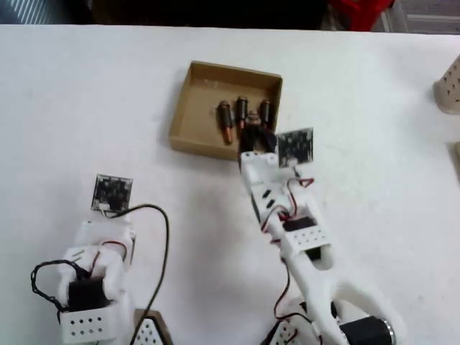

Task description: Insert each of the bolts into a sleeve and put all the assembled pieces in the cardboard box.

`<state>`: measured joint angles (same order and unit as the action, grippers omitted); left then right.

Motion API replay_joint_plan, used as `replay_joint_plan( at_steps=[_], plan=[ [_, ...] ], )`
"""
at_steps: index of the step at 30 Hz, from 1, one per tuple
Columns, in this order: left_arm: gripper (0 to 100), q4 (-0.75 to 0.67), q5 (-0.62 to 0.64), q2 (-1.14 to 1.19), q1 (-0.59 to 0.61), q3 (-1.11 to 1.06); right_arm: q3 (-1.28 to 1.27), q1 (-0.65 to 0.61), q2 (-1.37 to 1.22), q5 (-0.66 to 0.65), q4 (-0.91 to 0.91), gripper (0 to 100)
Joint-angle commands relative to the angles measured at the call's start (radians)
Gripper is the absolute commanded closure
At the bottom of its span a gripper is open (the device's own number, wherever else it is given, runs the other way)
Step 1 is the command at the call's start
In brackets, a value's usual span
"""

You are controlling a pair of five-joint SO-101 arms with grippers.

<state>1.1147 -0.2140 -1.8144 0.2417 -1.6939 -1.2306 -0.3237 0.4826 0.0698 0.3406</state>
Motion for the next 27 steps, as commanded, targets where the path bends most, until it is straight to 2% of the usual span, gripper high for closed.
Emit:
replay_joint_plan(
  at_steps=[1, 6, 11, 17, 27],
  plan=[
    [93, 0.005, -0.008, -0.007, -0.01, 0.0, 0.196, 0.013, 0.033, 0.009, -0.127, 98.1],
    [93, 0.005, -0.008, -0.007, -0.01, 0.0, 0.405, 0.013, -0.101, 0.008, -0.231, 98.1],
    [93, 0.005, -0.008, -0.007, -0.01, 0.0, 0.649, 0.013, -0.323, -0.08, -0.369, 98.1],
    [93, 0.005, -0.008, -0.007, -0.01, 0.0, 0.944, 0.054, -0.591, -0.095, -0.512, 98.1],
    [93, 0.005, -0.009, -0.007, -0.01, 0.0, 1.433, 0.096, -1.006, -0.097, -0.895, 98.1]
  ],
)
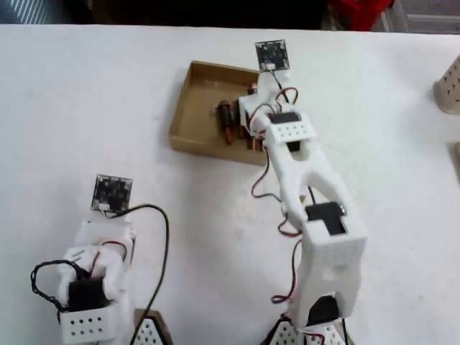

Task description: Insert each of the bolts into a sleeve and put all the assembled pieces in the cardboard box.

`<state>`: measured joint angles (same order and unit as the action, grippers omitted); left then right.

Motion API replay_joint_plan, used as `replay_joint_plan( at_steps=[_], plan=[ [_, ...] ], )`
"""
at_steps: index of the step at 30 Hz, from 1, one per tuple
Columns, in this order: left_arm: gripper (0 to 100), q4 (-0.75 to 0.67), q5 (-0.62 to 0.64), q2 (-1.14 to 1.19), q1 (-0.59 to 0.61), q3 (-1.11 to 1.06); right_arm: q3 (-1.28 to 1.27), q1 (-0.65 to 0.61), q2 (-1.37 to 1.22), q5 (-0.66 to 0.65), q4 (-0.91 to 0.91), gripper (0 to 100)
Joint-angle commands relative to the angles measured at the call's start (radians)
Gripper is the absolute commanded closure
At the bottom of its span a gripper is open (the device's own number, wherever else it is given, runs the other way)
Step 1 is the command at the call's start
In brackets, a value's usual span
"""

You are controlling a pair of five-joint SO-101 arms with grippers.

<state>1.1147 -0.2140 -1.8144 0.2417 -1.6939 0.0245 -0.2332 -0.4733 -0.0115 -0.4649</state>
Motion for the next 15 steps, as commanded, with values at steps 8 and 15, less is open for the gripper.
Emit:
replay_joint_plan(
  at_steps=[8, 15],
  plan=[
    [93, 0.005, -0.009, -0.007, -0.01, 0.0, 0.557, 0.005, -0.255, -0.015, -0.412, 98.0],
    [93, 0.005, -0.009, -0.007, -0.01, 0.0, 0.764, -0.004, -0.323, -0.015, -0.645, 82.8]
  ],
)
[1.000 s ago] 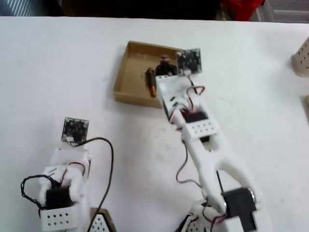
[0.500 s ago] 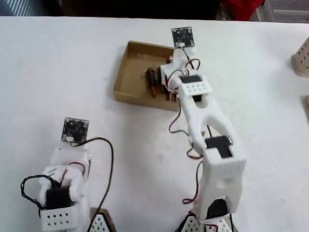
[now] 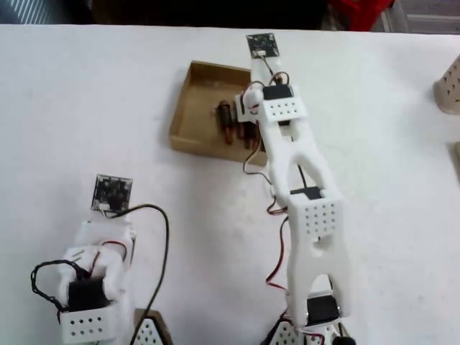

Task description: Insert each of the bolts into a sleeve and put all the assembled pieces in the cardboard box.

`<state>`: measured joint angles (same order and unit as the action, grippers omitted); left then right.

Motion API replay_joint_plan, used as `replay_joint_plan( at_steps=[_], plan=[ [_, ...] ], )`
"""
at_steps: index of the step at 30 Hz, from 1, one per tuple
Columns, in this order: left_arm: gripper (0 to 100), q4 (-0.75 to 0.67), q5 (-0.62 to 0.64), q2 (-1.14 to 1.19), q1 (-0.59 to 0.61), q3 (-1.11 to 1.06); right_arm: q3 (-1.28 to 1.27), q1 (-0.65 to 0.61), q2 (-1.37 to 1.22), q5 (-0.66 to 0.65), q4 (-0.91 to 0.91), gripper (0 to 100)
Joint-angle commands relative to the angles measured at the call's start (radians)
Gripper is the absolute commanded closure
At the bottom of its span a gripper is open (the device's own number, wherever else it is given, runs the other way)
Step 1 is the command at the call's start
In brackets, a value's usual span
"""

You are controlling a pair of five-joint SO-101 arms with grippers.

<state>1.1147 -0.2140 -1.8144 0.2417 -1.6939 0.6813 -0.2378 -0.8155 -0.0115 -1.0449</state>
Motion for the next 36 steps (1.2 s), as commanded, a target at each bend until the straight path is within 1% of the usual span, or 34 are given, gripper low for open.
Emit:
replay_joint_plan(
  at_steps=[1, 3, 8, 17, 20, 23, 26, 29, 31, 34, 36],
  plan=[
    [93, 0.005, -0.009, -0.007, -0.01, 0.0, 0.121, 0.001, 0.016, -0.015, -0.084, 79.6],
    [93, 0.005, -0.009, -0.007, -0.01, 0.0, 0.133, 0.001, 0.018, -0.015, -0.107, 75.2],
    [93, 0.003, -0.009, -0.007, -0.01, 0.0, 0.172, 0.01, 0.038, -0.015, -0.171, 74.4],
    [93, 0.003, -0.009, -0.007, -0.01, 0.0, 0.212, 0.002, 0.211, -0.015, -0.469, 74.8],
    [93, 0.002, -0.009, -0.007, -0.01, 0.0, 0.212, 0.001, 0.271, -0.017, -0.584, 80.3],
    [93, 0.002, -0.009, -0.007, -0.01, 0.0, 0.21, 0.004, 0.326, -0.017, -0.67, 90.0],
    [93, 0.002, -0.009, -0.007, -0.01, 0.0, 0.199, 0.012, 0.375, -0.017, -0.723, 97.5],
    [93, 0.002, -0.009, -0.007, -0.008, 0.0, 0.114, 0.047, 0.452, -0.017, -0.725, 98.0],
    [93, 0.002, -0.009, -0.007, -0.008, 0.0, -0.002, 0.059, 0.532, -0.026, -0.725, 98.1],
    [93, 0.002, -0.009, -0.007, -0.008, 0.0, -0.238, 0.058, 0.682, -0.137, -0.719, 98.1],
    [93, 0.002, -0.009, -0.007, -0.008, 0.0, -0.391, 0.056, 0.786, -0.226, -0.673, 98.1]
  ],
)
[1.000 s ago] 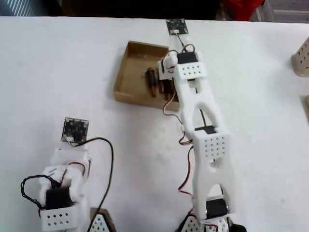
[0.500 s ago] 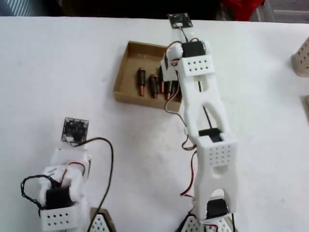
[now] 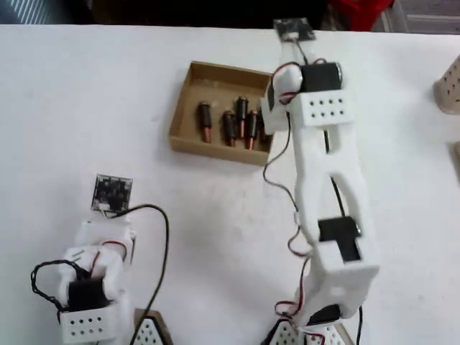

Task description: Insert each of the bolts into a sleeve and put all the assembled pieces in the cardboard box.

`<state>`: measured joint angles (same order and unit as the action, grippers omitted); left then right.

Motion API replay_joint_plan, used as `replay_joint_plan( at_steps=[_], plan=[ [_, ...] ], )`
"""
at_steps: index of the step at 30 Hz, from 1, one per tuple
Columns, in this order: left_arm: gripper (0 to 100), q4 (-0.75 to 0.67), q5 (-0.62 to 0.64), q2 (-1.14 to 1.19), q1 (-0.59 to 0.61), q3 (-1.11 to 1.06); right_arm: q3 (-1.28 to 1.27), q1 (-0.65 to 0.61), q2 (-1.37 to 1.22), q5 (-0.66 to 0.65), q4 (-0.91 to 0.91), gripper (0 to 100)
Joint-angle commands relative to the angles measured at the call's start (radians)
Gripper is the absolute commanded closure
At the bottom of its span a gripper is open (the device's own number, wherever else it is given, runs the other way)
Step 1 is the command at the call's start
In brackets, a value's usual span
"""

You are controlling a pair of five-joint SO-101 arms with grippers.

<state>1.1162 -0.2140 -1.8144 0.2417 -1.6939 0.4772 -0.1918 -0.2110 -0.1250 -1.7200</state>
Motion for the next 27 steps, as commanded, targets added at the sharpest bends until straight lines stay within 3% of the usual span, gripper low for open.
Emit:
replay_joint_plan(
  at_steps=[1, 19, 27],
  plan=[
    [93, 0.0, -0.009, -0.007, -0.008, 0.0, -0.261, 0.012, 0.234, -0.144, 0.031, 98.1],
    [93, 0.003, -0.009, -0.007, -0.008, 0.0, -1.57, 0.093, 1.144, -0.186, 0.593, 97.8],
    [93, 0.002, -0.009, -0.007, -0.013, 0.0, -1.966, 0.094, 1.508, -0.178, 0.791, 97.8]
  ],
)
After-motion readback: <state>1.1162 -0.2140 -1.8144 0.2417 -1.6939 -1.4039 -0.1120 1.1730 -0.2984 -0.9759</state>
